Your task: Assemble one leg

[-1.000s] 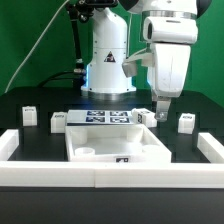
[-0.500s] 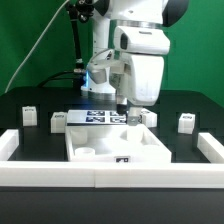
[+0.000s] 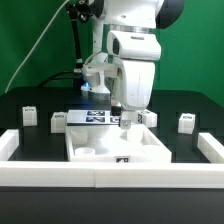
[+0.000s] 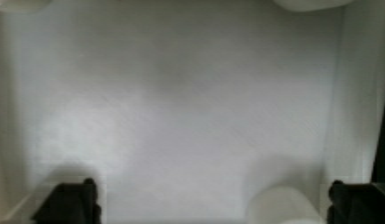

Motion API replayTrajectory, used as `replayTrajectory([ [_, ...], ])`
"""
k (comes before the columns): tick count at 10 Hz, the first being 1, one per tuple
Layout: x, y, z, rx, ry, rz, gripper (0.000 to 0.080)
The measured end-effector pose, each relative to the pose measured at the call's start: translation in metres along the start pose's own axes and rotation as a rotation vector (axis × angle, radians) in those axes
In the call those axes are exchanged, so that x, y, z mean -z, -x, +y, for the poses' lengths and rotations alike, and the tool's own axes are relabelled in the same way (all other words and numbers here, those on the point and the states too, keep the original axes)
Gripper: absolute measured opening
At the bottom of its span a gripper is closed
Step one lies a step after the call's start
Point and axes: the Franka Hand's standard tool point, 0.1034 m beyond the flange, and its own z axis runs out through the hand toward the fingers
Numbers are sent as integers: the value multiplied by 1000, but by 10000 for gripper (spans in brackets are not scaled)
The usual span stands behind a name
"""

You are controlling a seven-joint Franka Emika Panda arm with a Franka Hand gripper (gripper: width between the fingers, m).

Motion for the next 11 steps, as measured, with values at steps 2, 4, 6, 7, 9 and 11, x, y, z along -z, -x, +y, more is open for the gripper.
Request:
replayTrajectory([
  [2,-13,-5,-25,-1,-14,12,650],
  [4,-19,-7,-36,-1,-36,15,650],
  [6,-30,-5,-44,-2,-58,20,650],
  [7,-32,-2,-43,-7,-60,21,650],
  [9,-40,-1,-47,-12,-73,26,650],
  [11,-39,0,-47,-13,-72,25,554],
])
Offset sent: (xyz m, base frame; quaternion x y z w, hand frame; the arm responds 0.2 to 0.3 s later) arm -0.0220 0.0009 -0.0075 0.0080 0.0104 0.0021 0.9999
